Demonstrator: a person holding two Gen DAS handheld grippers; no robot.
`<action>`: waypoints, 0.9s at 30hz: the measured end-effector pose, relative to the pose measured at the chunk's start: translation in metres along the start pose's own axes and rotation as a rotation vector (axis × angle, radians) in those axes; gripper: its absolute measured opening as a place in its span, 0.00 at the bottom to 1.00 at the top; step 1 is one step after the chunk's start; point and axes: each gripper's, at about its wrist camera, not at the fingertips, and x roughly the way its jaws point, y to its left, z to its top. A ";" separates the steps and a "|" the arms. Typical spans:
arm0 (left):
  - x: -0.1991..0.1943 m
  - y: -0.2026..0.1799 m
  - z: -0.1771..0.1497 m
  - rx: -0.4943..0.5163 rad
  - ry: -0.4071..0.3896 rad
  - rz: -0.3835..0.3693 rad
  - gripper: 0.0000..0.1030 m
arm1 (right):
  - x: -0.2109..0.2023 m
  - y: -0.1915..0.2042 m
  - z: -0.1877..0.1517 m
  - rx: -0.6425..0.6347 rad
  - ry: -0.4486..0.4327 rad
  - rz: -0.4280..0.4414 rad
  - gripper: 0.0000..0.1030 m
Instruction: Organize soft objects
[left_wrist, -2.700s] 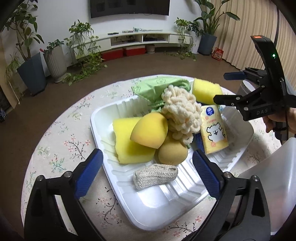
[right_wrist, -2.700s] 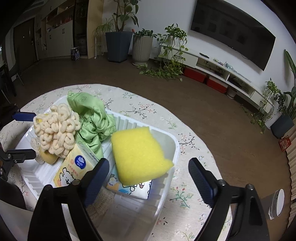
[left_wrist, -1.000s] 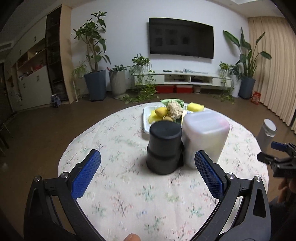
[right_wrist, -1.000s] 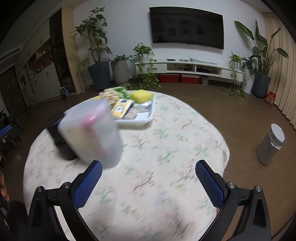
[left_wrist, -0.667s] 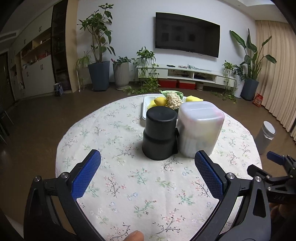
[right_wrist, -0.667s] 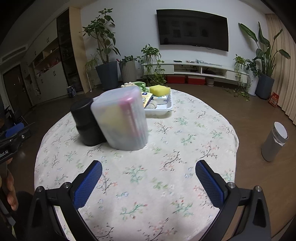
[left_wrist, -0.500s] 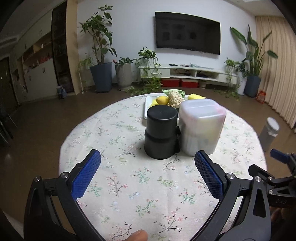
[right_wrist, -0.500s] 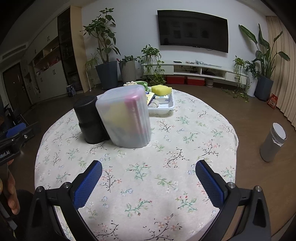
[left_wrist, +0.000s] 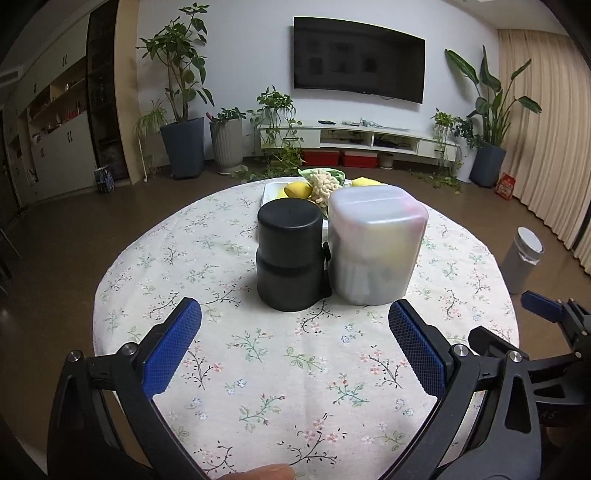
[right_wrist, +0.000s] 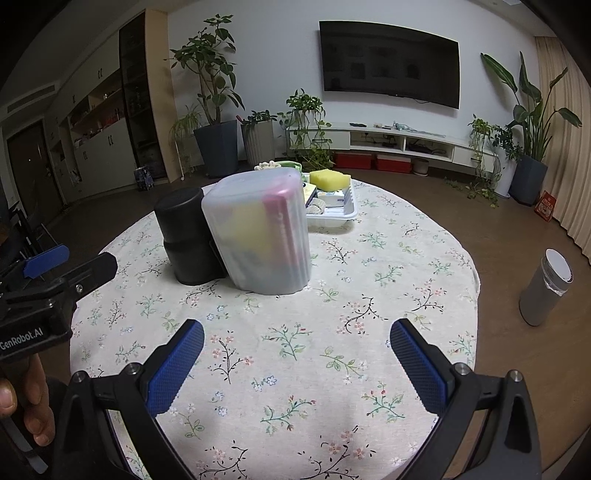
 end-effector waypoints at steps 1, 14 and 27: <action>0.000 0.001 0.000 -0.007 -0.002 0.001 1.00 | 0.000 0.000 0.000 0.000 0.000 -0.002 1.00; 0.011 -0.002 -0.002 0.006 0.051 0.016 1.00 | 0.005 0.004 0.000 -0.017 0.016 -0.030 1.00; 0.014 -0.001 -0.003 0.007 0.062 0.031 1.00 | 0.007 0.005 0.000 -0.020 0.016 -0.037 1.00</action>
